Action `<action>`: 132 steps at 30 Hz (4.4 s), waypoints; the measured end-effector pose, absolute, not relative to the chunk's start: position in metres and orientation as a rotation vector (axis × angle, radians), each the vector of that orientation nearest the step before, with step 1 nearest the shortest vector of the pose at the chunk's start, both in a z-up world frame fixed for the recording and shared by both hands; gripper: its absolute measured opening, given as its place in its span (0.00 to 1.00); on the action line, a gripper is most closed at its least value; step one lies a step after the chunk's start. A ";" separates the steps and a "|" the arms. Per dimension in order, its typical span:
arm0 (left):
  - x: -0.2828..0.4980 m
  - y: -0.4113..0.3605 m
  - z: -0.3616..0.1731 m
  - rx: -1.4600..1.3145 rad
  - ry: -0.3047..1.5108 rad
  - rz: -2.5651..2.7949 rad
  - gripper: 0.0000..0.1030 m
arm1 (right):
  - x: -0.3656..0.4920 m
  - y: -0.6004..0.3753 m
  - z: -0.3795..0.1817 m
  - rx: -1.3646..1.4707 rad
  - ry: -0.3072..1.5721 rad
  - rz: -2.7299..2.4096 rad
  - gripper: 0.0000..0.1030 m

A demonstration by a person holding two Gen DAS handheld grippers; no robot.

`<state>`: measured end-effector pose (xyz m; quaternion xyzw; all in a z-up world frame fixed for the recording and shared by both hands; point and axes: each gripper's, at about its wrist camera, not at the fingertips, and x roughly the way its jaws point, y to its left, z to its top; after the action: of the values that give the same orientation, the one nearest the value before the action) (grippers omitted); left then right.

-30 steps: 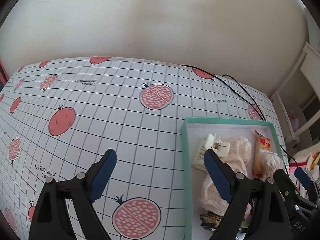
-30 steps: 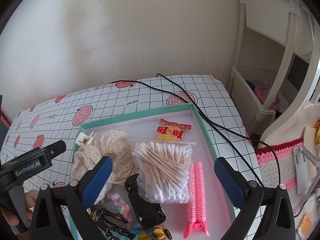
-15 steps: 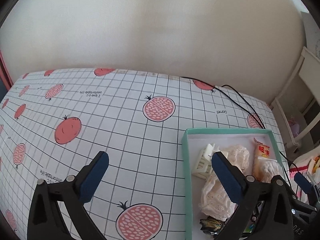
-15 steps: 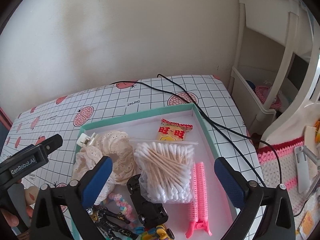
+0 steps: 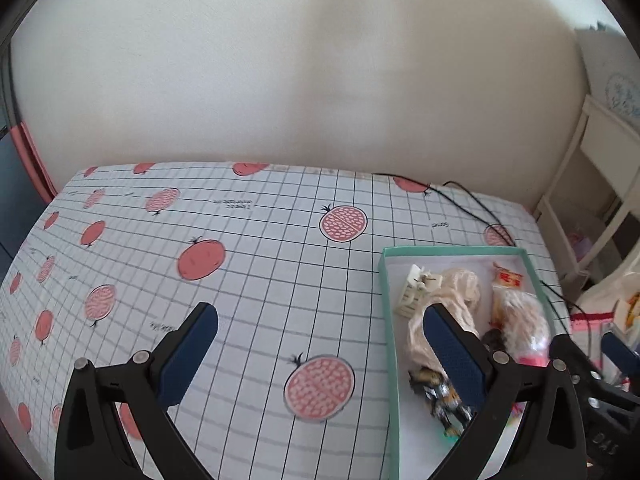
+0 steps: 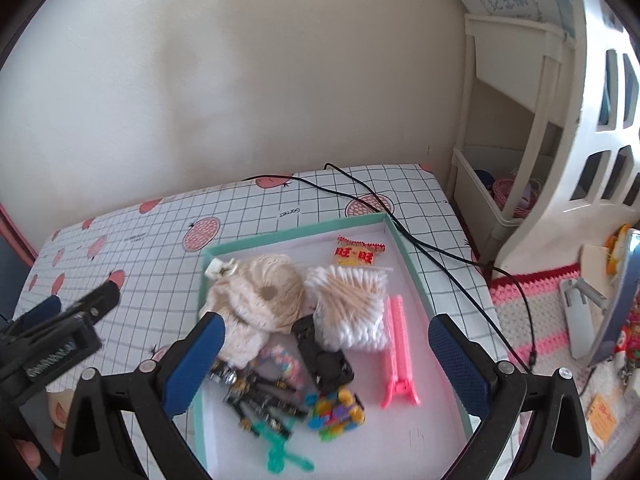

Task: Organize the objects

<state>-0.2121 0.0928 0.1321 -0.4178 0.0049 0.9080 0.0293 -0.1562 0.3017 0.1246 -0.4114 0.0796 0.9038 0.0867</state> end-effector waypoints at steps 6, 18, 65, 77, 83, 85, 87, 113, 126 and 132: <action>-0.164 0.079 0.145 -1.236 0.054 2.830 0.99 | -0.115 0.289 0.142 -1.190 0.238 2.717 1.00; -0.086 0.048 0.140 -1.202 -0.017 2.814 0.99 | -0.039 0.267 0.141 -1.158 0.248 2.734 1.00; -0.018 0.013 0.002 -1.489 0.015 2.736 1.00 | 0.026 0.243 -0.002 -1.381 0.132 2.582 1.00; -0.017 0.014 0.001 -1.477 0.008 2.753 1.00 | 0.031 0.242 -0.003 -1.335 0.124 2.606 1.00; -0.016 0.013 0.001 -1.478 0.007 2.750 1.00 | 0.031 0.243 -0.004 -1.332 0.123 2.607 1.00; -0.017 0.013 0.001 -1.478 0.008 2.750 1.00 | 0.031 0.243 -0.004 -1.332 0.123 2.607 1.00; -0.017 0.013 0.001 -1.478 0.008 2.750 1.00 | 0.031 0.243 -0.004 -1.332 0.123 2.607 1.00; -0.017 0.014 0.001 -1.477 0.010 2.750 1.00 | 0.031 0.243 -0.003 -1.334 0.123 2.607 1.00; -0.016 0.013 0.001 -1.480 0.007 2.750 1.00 | 0.031 0.243 -0.004 -1.334 0.123 2.608 1.00; -0.016 0.013 0.001 -1.480 0.007 2.751 1.00 | 0.031 0.244 -0.004 -1.334 0.122 2.608 1.00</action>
<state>-0.0160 0.0132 0.0005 -0.4737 0.0021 0.8806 0.0088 0.0305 0.2436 -0.0040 -0.4526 0.0414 0.8846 0.1046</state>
